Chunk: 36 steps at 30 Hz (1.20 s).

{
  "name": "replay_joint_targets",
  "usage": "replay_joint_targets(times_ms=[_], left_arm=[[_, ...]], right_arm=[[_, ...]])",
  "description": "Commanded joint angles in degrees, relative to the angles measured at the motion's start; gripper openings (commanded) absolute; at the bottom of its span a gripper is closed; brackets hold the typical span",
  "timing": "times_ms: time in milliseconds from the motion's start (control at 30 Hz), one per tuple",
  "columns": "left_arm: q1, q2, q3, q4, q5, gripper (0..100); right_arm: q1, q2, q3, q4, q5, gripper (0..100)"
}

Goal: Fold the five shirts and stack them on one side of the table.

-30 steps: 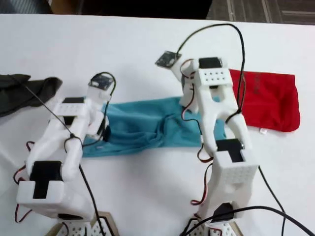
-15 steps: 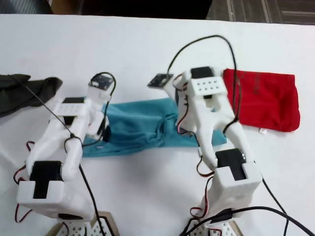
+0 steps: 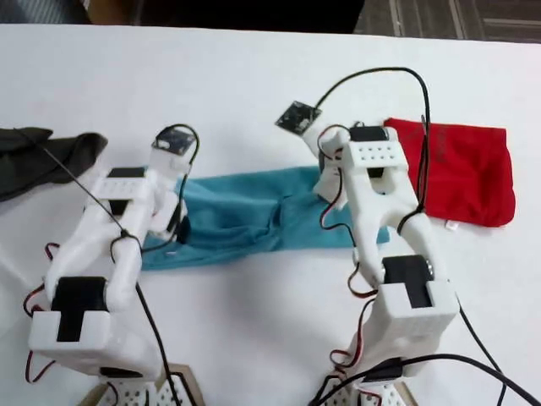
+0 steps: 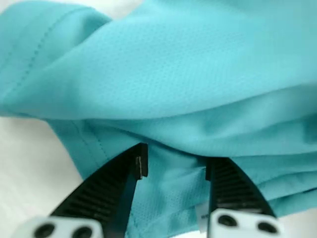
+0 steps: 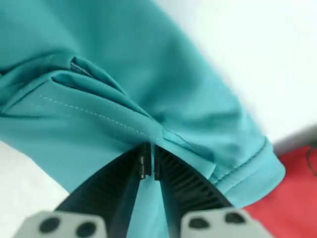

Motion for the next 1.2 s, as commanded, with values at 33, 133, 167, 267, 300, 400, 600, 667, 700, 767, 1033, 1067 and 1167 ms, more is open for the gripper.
replay_joint_targets(times_ms=[33,133,167,267,300,400,600,667,700,767,1033,1067,1167], left_arm=[[1.0,0.4,-1.9,-0.6,-0.5,21],[1.0,0.4,-1.9,-0.6,-0.5,21],[1.0,0.4,-1.9,-0.6,-0.5,21],[1.0,0.4,-1.9,-0.6,-0.5,21],[1.0,0.4,-1.9,-0.6,-0.5,21],[1.0,0.4,-1.9,-0.6,-0.5,21],[1.0,0.4,-1.9,-0.6,-0.5,21],[1.0,0.4,-1.9,-0.6,-0.5,21],[1.0,0.4,-1.9,-0.6,-0.5,21],[1.0,0.4,-1.9,-0.6,-0.5,21],[1.0,0.4,-1.9,-0.6,-0.5,21],[1.0,0.4,-1.9,-0.6,-0.5,21],[1.0,0.4,-1.9,-0.7,-0.5,21]], right_arm=[[-0.4,-3.6,0.1,0.1,-0.3,2.6],[-0.2,-3.6,0.1,1.5,-0.2,2.6],[0.3,-3.6,-0.1,1.8,-0.1,2.6],[3.1,-4.3,-1.2,1.8,0.1,2.6],[4.1,-3.8,-2.1,2.0,0.0,2.6],[6.8,-3.6,-2.7,1.7,-0.2,2.6],[7.8,-2.9,-2.5,1.7,0.1,2.6],[7.8,-0.9,-2.8,1.6,0.1,2.6],[7.8,0.3,-2.8,1.0,0.2,2.6],[8.3,3.4,-2.9,-0.9,0.2,2.6],[14.2,11.2,-12.4,-3.2,-0.2,2.6],[14.6,11.4,-13.6,-2.1,-0.2,2.6],[14.5,11.4,-16.2,3.3,-0.3,2.6]])
